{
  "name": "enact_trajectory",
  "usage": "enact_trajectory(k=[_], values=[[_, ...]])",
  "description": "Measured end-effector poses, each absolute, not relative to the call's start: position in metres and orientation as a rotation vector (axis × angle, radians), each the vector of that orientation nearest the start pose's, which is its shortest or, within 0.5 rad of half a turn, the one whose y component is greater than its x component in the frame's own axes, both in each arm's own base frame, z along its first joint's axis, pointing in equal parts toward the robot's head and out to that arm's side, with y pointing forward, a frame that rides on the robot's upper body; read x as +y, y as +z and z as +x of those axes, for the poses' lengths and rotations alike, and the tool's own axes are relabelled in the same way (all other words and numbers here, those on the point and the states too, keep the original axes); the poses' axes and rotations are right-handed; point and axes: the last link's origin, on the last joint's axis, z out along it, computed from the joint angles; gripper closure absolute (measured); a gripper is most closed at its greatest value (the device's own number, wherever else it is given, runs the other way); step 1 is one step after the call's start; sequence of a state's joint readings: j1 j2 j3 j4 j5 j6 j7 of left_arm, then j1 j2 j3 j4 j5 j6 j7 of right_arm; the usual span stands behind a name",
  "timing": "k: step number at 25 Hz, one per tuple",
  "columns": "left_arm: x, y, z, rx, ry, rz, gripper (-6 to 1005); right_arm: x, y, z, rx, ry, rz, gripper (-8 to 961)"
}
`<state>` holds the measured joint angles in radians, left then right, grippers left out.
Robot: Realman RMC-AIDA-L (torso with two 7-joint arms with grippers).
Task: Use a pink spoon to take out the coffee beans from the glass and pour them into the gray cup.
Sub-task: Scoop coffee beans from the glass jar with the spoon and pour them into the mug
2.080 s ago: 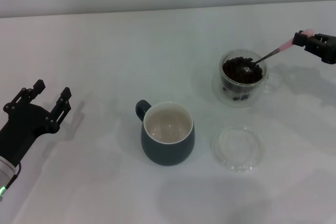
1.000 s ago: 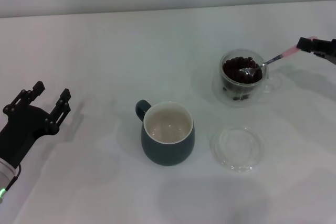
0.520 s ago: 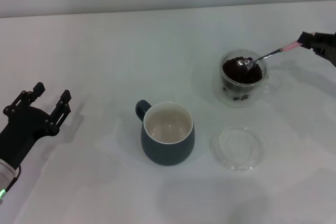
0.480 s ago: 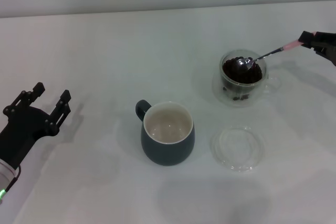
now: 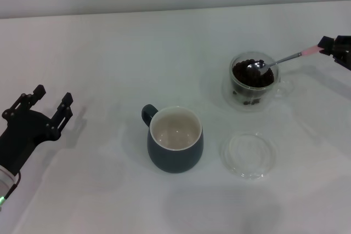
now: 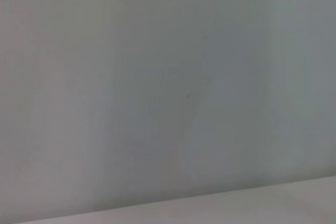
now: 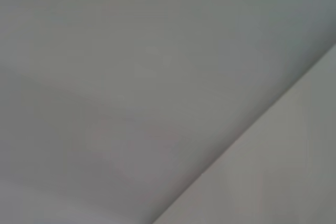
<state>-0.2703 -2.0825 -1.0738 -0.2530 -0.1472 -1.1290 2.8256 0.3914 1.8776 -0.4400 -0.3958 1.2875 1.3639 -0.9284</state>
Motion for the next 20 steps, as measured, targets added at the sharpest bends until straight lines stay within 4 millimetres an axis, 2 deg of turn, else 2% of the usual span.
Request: enact_trajectory(k=[7, 20], values=[[0.279, -0.063, -0.325, -0.555, -0.706, -1.975, 384, 0.312, 0.082, 0.374, 1.981, 1.090, -1.641, 806], [0.283, -0.061, -0.324, -0.552, -0.705, -1.968, 384, 0.318, 0.068, 0.344, 2.028, 1.198, -1.747, 805]])
